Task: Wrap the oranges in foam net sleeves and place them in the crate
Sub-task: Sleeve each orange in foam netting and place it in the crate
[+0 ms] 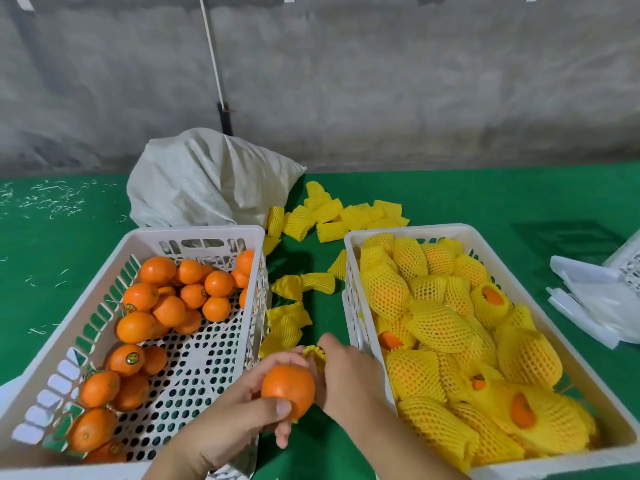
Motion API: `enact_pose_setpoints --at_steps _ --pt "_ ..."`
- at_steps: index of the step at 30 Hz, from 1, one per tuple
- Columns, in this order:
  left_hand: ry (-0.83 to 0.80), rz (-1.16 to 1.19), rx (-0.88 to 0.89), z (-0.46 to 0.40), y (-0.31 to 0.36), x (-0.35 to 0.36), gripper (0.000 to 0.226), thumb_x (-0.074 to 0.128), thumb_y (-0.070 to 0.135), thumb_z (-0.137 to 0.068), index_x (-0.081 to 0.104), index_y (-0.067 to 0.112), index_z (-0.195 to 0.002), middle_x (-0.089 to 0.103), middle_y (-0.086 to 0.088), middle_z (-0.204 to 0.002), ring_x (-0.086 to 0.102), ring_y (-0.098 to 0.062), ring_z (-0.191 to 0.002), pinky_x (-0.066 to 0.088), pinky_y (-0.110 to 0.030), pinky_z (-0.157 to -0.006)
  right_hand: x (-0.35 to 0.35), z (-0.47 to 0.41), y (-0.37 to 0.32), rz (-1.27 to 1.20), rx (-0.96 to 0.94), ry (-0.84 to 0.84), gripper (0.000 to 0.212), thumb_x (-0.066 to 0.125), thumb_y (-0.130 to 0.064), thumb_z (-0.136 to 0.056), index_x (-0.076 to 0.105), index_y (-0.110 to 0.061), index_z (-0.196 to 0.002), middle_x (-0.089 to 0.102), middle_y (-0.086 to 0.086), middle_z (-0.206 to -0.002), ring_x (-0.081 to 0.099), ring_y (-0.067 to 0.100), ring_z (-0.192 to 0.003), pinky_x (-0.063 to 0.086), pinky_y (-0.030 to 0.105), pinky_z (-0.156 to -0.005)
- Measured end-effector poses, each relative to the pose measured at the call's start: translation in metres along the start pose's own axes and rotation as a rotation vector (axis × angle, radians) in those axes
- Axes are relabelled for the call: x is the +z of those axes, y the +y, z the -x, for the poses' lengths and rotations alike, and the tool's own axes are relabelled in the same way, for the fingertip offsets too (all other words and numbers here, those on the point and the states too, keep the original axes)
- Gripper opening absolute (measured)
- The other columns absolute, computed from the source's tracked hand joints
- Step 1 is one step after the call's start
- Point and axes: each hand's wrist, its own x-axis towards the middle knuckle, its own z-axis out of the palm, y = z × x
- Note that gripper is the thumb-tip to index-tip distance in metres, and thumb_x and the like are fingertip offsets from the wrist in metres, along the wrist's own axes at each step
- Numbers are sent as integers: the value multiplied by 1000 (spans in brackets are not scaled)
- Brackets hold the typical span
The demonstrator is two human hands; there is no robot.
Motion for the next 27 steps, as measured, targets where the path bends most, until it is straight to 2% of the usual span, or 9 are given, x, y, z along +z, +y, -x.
enact_pose_setpoints --at_steps 3,5,8,12,16,18,21,24,27 --pt "12 -185 -39 -3 -1 9 60 88 19 -78 68 27 -134 34 11 -160 68 -34 -79 59 -36 -72 3 -4 5 -219 24 -42 26 57 -43 -96 36 -42 -112 61 -10 -77 65 15 -76 48 33 -63" --pt "102 -187 -29 -4 -3 13 61 89 22 -75 71 32 -132 46 5 -154 69 -35 -75 61 -39 -72 5 -6 6 -481 79 -38 27 60 -41 -99 40 -47 -115 61 -16 -86 64 6 -86 54 32 -73" --pt "319 -314 32 -7 -3 19 65 87 35 -72 66 42 -132 68 -10 -121 72 -28 -72 64 -43 -74 10 -11 10 -712 80 28 29 65 -32 -98 50 -45 -119 66 -16 -104 64 3 -100 57 34 -86" --pt "362 -754 175 -11 -2 15 66 81 51 -75 47 54 -132 57 29 -116 69 -9 -97 59 -26 -74 11 -10 8 -830 36 10 40 71 -24 -94 46 -45 -117 67 -13 -96 67 5 -91 57 26 -79" --pt "294 -707 208 -15 -5 5 78 83 47 -81 40 47 -146 52 32 -120 67 -10 -104 62 -32 -80 11 -10 8 -776 41 30 21 70 -32 -95 50 -38 -97 62 -13 -82 62 5 -78 52 23 -69" --pt "310 -722 239 -17 -6 5 87 81 53 -83 32 50 -155 48 36 -131 63 -3 -116 59 -25 -89 8 -9 8 -802 38 30 14 69 -33 -96 56 -36 -93 63 -15 -83 62 4 -78 52 23 -70" --pt "419 -800 275 -16 -8 12 91 79 65 -81 27 54 -155 34 43 -139 48 11 -129 48 -10 -97 1 -6 5 -849 25 12 17 69 -27 -98 61 -42 -103 68 -18 -99 65 1 -96 57 25 -85" --pt "475 -772 289 -16 -8 17 74 80 54 -87 33 53 -143 34 29 -137 49 4 -126 49 -14 -95 -3 -1 0 -801 -38 75 21 68 -22 -98 64 -39 -110 66 -17 -109 63 0 -105 54 21 -89" --pt "432 -560 264 -12 1 20 61 68 40 -89 35 53 -138 40 10 -136 52 -7 -125 50 -24 -100 -10 2 -8 -731 -101 172 20 66 -16 -99 67 -30 -112 63 -17 -112 59 -3 -110 50 15 -91"
